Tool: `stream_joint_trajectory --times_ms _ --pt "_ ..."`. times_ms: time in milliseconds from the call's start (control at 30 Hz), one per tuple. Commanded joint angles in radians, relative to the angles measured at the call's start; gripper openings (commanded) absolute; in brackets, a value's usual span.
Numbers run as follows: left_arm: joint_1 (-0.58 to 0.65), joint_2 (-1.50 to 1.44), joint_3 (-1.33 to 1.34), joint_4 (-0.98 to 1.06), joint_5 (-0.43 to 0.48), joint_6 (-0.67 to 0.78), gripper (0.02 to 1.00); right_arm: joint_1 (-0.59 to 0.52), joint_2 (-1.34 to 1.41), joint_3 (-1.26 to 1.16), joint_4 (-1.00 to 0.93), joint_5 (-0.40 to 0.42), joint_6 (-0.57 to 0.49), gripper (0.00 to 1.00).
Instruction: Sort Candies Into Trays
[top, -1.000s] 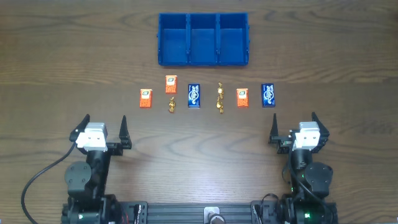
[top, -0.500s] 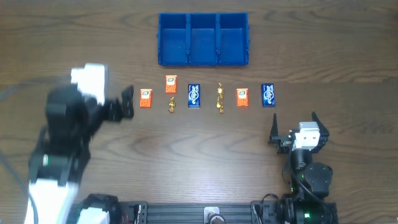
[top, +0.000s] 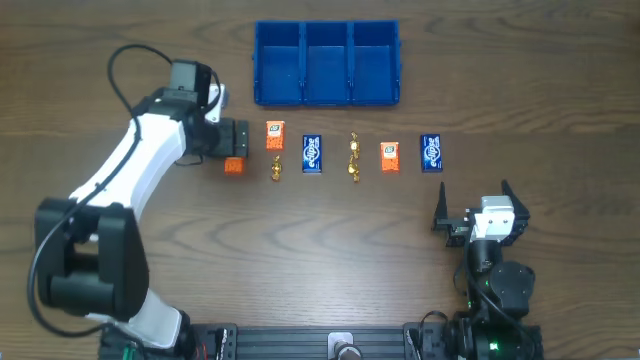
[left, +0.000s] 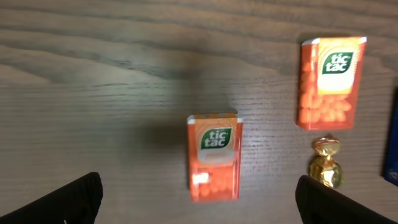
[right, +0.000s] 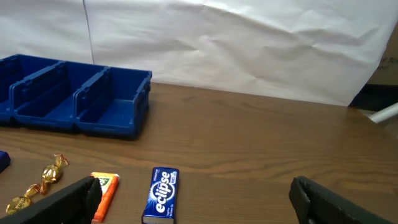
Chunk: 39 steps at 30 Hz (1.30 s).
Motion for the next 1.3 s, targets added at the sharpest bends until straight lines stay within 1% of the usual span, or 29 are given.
stream_joint_trajectory --times_ms 33,133,200,367,567,667,733,800,833,967,1000,1167,1233,1300 --pt "-0.026 0.093 0.02 0.019 -0.005 -0.026 1.0 -0.003 -0.005 -0.004 -0.002 0.005 -0.011 0.998" --pt "-0.048 0.112 0.02 0.02 -0.016 -0.026 0.996 -0.003 -0.005 -0.004 -0.002 0.005 -0.011 0.998" --pt "-0.05 0.114 0.02 0.008 -0.028 -0.026 0.98 -0.003 -0.005 -0.004 -0.002 0.005 -0.011 0.998" --pt "-0.051 0.134 0.02 -0.004 -0.043 -0.026 0.978 -0.003 -0.005 -0.004 -0.002 0.005 -0.011 0.998" --pt "-0.051 0.136 0.02 -0.003 -0.043 -0.026 0.976 -0.003 -0.005 -0.004 -0.002 0.005 -0.011 0.998" --pt "-0.051 0.151 0.02 -0.003 -0.047 -0.026 0.963 -0.003 -0.005 -0.004 -0.002 0.005 -0.011 0.998" --pt "-0.053 0.157 0.02 -0.004 -0.051 -0.027 0.936 -0.003 -0.005 -0.004 -0.002 0.005 -0.011 0.996" --pt "-0.055 0.157 0.02 -0.003 -0.053 -0.027 0.855 -0.003 -0.005 -0.004 -0.002 0.005 -0.011 0.998" --pt "-0.056 0.157 0.02 -0.003 -0.058 -0.028 0.796 -0.003 -0.005 -0.004 -0.002 0.005 -0.011 0.998" --pt "-0.059 0.164 0.02 0.0 -0.058 -0.034 0.498 -0.003 -0.005 -0.004 -0.002 0.005 -0.011 0.998" --pt "-0.064 0.168 0.02 0.004 -0.058 -0.034 0.452 -0.003 -0.005 -0.004 -0.002 0.005 -0.011 0.996" --pt "-0.071 0.17 0.02 0.018 -0.058 -0.05 0.253 -0.003 -0.005 -0.004 -0.002 0.005 -0.011 0.998" --pt "-0.071 0.17 0.025 0.016 -0.058 -0.062 0.191 -0.003 -0.005 -0.004 -0.002 0.005 -0.011 0.998" --pt "-0.071 0.167 0.07 -0.026 -0.06 -0.08 0.154 -0.003 -0.005 -0.004 -0.002 0.005 -0.011 0.998"
